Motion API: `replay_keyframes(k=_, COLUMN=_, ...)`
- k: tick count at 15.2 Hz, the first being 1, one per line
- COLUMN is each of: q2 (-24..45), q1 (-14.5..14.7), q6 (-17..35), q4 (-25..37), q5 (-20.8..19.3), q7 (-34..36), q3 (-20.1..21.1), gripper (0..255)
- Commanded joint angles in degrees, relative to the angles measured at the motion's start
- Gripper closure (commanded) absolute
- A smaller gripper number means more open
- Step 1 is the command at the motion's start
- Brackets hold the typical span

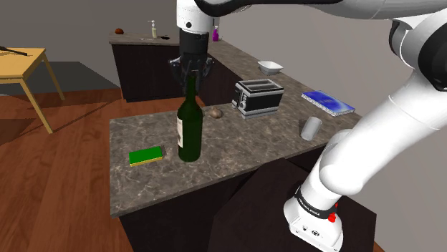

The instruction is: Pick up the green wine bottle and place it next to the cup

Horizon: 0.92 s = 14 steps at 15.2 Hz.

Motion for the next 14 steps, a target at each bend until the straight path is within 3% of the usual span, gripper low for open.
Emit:
replay_keyframes(k=1, q2=0.3, q1=-0.1, q6=-1.7, q4=1.9, q5=-0.1, q7=0.0, q3=0.0, gripper=255)
replay_keyframes(k=14, q2=2.8, q1=-0.3, q6=-12.0, q4=14.7, q5=-0.9, q7=0.5, q3=0.0, gripper=255)
